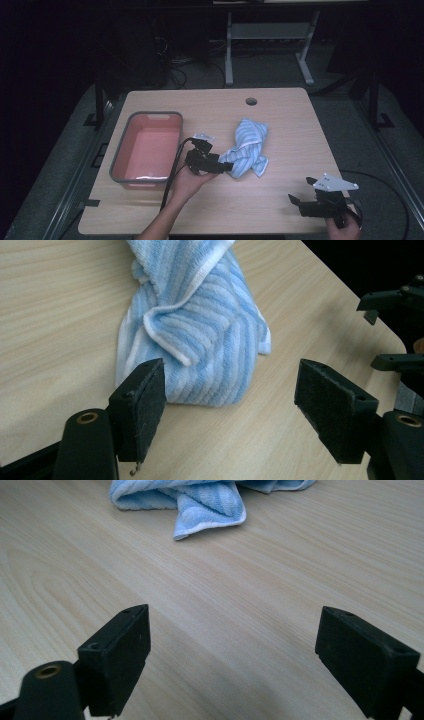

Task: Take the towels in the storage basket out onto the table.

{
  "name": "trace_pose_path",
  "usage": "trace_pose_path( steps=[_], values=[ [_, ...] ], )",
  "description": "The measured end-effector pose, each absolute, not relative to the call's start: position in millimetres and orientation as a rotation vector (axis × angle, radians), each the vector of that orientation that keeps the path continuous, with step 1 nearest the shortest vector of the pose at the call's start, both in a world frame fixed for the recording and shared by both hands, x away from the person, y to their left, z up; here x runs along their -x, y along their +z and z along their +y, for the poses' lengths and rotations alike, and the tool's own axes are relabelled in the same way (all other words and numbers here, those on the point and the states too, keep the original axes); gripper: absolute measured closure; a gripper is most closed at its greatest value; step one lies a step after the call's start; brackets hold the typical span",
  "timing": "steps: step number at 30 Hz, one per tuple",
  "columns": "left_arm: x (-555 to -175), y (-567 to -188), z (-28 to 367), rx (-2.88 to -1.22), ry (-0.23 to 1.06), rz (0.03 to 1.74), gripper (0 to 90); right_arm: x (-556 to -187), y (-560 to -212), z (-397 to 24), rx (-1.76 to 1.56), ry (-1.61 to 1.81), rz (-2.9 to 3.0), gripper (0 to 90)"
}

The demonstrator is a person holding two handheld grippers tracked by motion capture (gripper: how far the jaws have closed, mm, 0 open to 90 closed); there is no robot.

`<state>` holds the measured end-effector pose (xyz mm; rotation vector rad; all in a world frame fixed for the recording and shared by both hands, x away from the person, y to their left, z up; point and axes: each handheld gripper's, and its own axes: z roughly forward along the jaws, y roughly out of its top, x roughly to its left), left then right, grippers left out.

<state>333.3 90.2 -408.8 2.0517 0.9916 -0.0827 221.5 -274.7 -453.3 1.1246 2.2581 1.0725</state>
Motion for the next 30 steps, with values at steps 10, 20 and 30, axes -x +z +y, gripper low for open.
trace_pose_path(
  steps=[10,20,30],
  values=[
    [-321.6,-415.4,97.7,-2.054,-0.090,0.991,27.8,-223.9,-455.2,-274.5,-1.125,1.075,2.269,13.8],
    [-308.9,-420.9,103.8,-2.060,-0.107,0.980,27.2,-224.7,-456.5,-273.7,-1.131,1.067,2.275,13.9],
    [-298.5,-425.3,108.1,-2.057,-0.118,0.970,27.0,-224.5,-456.7,-273.5,-1.128,1.059,2.275,13.8]
  ],
)
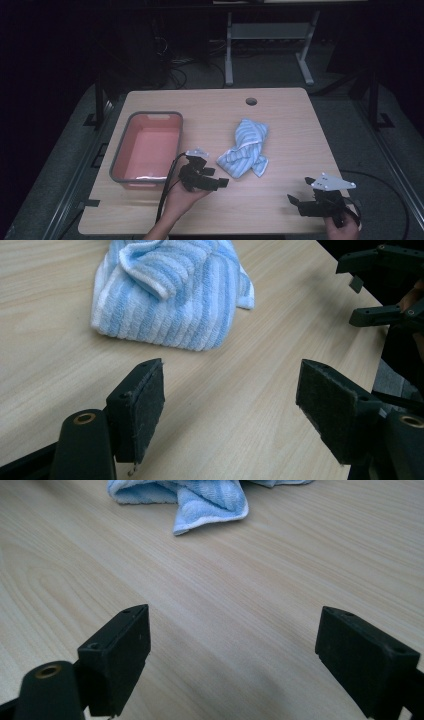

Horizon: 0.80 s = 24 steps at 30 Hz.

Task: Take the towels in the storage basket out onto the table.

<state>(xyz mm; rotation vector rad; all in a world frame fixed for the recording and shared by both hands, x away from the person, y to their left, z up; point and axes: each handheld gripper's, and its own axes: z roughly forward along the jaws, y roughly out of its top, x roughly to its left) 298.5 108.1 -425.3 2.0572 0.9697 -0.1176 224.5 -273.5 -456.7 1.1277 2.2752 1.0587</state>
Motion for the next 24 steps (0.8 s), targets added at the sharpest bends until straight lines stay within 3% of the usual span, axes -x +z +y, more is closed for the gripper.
trace_pose_path(
  steps=[24],
  values=[
    [-280.8,-438.2,125.0,-2.054,-0.121,0.973,26.7,-223.7,-457.3,-270.5,-1.127,1.042,2.271,13.8]
  ],
)
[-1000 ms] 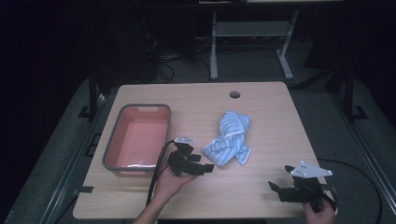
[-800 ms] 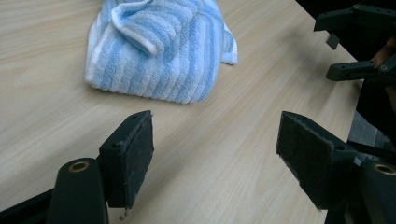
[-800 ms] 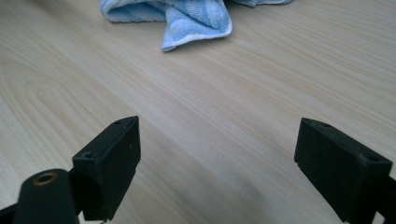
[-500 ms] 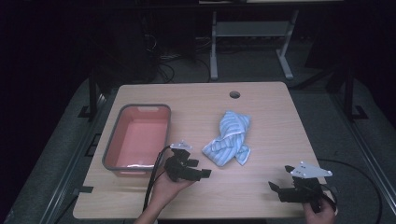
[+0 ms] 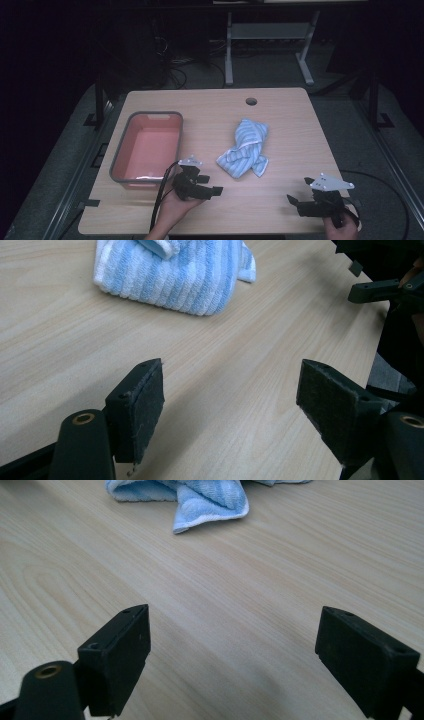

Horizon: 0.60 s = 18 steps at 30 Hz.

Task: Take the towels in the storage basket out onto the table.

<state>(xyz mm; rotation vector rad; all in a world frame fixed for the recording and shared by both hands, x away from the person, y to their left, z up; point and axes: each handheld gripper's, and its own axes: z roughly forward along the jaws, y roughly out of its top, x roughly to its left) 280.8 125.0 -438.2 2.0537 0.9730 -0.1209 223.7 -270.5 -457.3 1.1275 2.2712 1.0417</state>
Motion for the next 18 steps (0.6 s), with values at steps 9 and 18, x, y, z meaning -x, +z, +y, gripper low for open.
trace_pose_path(
  steps=[9,18],
  values=[
    [-271.4,-438.6,130.6,-2.051,-0.117,0.964,26.7,-221.8,-456.9,-269.3,-1.123,1.040,2.272,13.9],
    [-262.3,-443.1,133.2,-2.046,-0.104,0.963,26.7,-220.3,-456.7,-265.7,-1.125,1.030,2.272,13.9]
  ],
)
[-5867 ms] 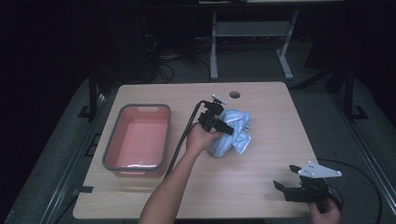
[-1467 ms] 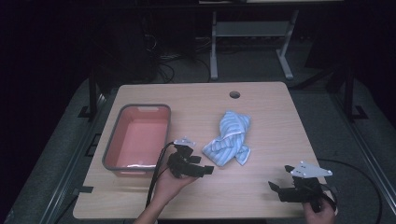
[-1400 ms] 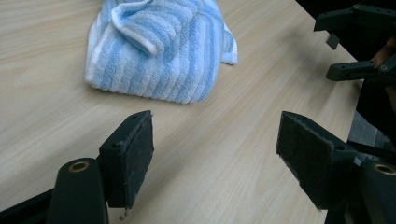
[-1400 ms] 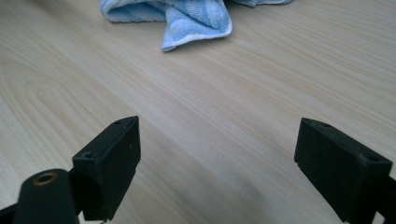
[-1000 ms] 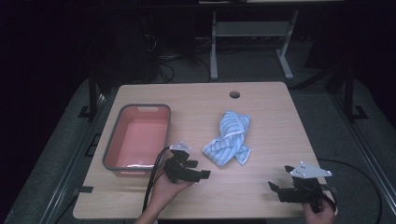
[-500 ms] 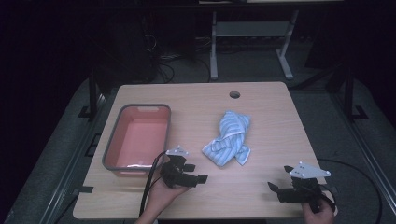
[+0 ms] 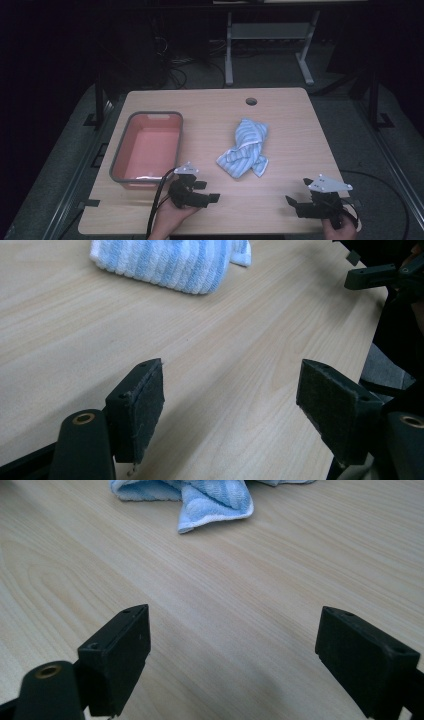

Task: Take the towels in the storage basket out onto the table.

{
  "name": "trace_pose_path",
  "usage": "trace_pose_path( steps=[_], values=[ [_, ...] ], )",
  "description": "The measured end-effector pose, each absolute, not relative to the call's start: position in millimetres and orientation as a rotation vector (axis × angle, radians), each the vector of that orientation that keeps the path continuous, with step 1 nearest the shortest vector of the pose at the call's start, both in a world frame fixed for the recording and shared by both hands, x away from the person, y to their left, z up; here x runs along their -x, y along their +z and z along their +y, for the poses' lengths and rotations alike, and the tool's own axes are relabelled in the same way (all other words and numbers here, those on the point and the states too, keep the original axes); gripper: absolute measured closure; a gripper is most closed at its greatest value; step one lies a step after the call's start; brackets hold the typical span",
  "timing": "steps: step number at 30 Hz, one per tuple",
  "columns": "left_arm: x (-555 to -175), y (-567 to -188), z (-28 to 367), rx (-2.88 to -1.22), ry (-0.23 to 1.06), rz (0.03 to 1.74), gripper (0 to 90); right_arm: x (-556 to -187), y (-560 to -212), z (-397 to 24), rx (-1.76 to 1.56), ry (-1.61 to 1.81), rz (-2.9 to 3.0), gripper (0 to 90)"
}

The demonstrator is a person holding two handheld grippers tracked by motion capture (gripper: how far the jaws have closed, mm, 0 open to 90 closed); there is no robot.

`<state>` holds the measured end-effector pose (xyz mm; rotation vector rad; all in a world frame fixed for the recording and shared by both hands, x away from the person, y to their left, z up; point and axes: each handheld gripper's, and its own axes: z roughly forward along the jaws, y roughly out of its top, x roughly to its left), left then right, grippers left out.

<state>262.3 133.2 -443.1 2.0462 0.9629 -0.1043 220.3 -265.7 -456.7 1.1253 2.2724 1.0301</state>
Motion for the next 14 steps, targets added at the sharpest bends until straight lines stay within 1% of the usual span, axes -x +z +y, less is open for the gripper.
trace_pose_path(
  steps=[4,7,14],
  values=[
    [-256.5,-449.0,132.8,-2.064,-0.106,0.955,26.8,-219.4,-455.9,-265.8,-1.119,1.040,2.268,13.9],
    [-253.4,-454.4,128.2,-2.115,-0.096,0.941,26.8,-218.0,-454.7,-265.7,-1.112,1.036,2.270,13.9],
    [-251.5,-449.1,131.9,-2.065,-0.086,0.942,26.6,-219.0,-456.3,-265.5,-1.099,1.042,2.285,13.9]
  ],
)
